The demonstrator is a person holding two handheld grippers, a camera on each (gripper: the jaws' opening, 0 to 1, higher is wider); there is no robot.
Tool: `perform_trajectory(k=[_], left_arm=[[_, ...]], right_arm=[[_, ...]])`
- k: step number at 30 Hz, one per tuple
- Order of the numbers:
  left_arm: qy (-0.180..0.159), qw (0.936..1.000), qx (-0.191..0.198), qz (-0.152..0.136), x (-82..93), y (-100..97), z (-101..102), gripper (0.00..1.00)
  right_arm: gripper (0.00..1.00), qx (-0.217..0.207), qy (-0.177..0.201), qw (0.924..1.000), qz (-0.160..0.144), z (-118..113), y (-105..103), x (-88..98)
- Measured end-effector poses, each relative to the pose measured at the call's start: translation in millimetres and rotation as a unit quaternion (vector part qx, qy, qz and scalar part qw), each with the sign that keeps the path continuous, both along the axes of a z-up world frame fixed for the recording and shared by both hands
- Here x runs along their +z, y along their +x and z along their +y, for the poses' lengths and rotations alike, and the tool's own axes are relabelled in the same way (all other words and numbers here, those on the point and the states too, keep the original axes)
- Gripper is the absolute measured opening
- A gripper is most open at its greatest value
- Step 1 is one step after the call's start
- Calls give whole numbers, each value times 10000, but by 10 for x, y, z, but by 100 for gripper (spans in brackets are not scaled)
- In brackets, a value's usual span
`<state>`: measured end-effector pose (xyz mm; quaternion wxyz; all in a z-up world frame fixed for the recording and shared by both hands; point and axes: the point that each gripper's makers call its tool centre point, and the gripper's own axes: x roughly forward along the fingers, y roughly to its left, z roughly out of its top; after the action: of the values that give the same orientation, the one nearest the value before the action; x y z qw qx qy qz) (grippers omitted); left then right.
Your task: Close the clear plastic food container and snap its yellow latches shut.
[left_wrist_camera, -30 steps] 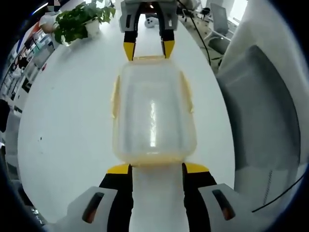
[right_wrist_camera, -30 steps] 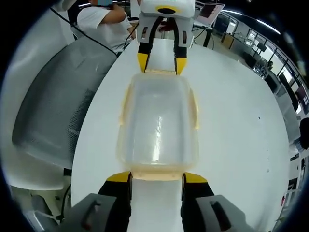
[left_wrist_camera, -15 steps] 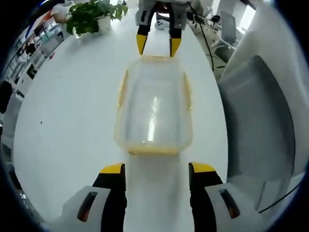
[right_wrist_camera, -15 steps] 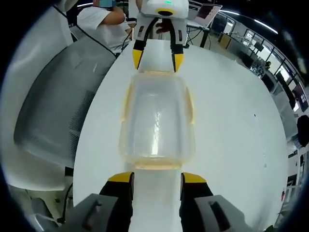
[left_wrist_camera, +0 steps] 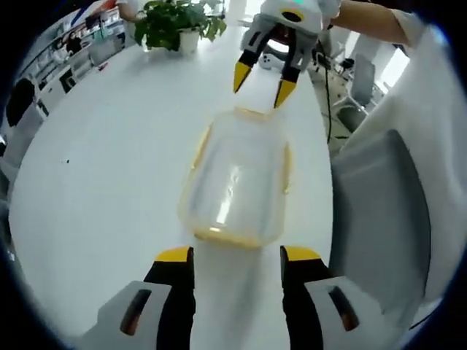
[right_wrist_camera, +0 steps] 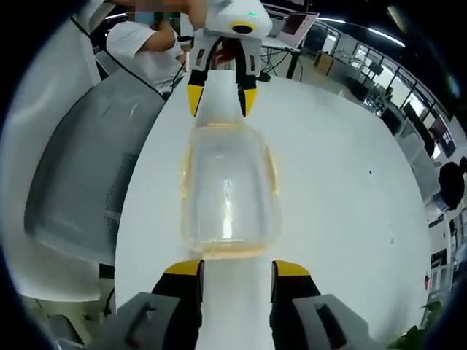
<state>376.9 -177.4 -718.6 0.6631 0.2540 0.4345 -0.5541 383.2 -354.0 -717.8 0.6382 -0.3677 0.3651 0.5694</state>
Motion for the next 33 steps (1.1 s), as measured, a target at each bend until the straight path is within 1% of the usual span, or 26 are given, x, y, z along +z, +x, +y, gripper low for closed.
perform_trajectory(k=[2, 3, 5, 6, 7, 9, 10, 12, 13, 14, 16, 17, 19, 20, 21, 22, 23, 24, 26, 28, 29, 30, 31, 32, 33], left_arm=[[-89, 9998, 122, 112, 13, -29, -34, 46], [-112, 9997, 152, 138, 13, -37, -46, 45], [-169, 9993, 260, 203, 11, -49, -72, 45], [-194, 9989, 356, 248, 6, -48, -81, 45], [-191, 9985, 438, 253, 5, -40, -80, 45], [-392, 9965, 619, 415, 34, -53, -119, 45], [-367, 9951, 788, 473, 27, -41, -102, 45], [-413, 9938, 945, 412, 33, 3, -92, 47], [-434, 9909, 1193, 438, 27, 38, -79, 49], [-441, 9894, 1312, 444, 23, 59, -68, 50], [-454, 9868, 1491, 451, 18, 91, -51, 50], [-523, 9819, 1717, 613, 18, 78, -65, 49], [-697, 9719, 2033, 957, 25, 39, -118, 53], [-754, 9670, 2176, 1089, 22, 23, -143, 54], [-723, 9664, 2226, 1065, 10, 27, -136, 54], [-713, 9667, 2234, 1021, 5, 34, -135, 53], [-733, 9651, 2294, 1025, 3, 39, -143, 53], [-743, 9618, 2413, 1056, -2, 45, -145, 53], [-788, 9552, 2625, 1122, -20, 76, -142, 54], [-829, 9528, 2679, 1161, -17, 67, -158, 56], [-769, 9519, 2737, 1141, -38, 73, -135, 56], [-759, 9511, 2780, 1112, -49, 83, -125, 56], [-731, 9473, 2908, 1128, -72, 90, -101, 56], [-730, 9409, 3087, 1187, -86, 96, -87, 55], [-728, 9325, 3309, 1250, -110, 111, -61, 55]], right_arm=[[37, -307, 86, 9993, 187, 3, -9, 1], [38, -358, 105, 9991, 198, 5, 2, 4], [39, -367, 120, 9992, 126, 5, 33, 12], [39, -544, 136, 9983, 122, -1, 63, 21], [39, -630, 159, 9978, 144, 1, 73, 28], [40, -835, 249, 9959, 262, 17, 81, 44], [42, -900, 274, 9951, 305, 23, 78, 50], [47, -1139, 330, 9925, 309, 30, 108, 55], [51, -1279, 299, 9907, 347, 15, 117, 44], [52, -1414, 289, 9887, 416, 10, 108, 37], [51, -1597, 452, 9842, 617, 69, 65, 39], [51, -1768, 489, 9806, 692, 84, 62, 33], [49, -1885, 495, 9786, 661, 90, 87, 27], [47, -2039, 531, 9745, 778, 112, 69, 22], [45, -2145, 531, 9716, 845, 114, 64, 16], [43, -2312, 558, 9669, 928, 124, 64, 11], [43, -2398, 606, 9641, 971, 138, 68, 10], [42, -2543, 575, 9601, 1011, 121, 82, -2], [37, -2569, 598, 9594, 999, 124, 94, -2], [35, -2757, 627, 9528, 1105, 129, 85, -5], [35, -2804, 680, 9507, 1137, 144, 85, -3], [36, -2918, 692, 9457, 1254, 149, 68, -19], [36, -2960, 685, 9438, 1301, 148, 63, -33], [36, -2982, 699, 9431, 1293, 152, 69, -44], [37, -3018, 713, 9417, 1305, 159, 68, -63]])
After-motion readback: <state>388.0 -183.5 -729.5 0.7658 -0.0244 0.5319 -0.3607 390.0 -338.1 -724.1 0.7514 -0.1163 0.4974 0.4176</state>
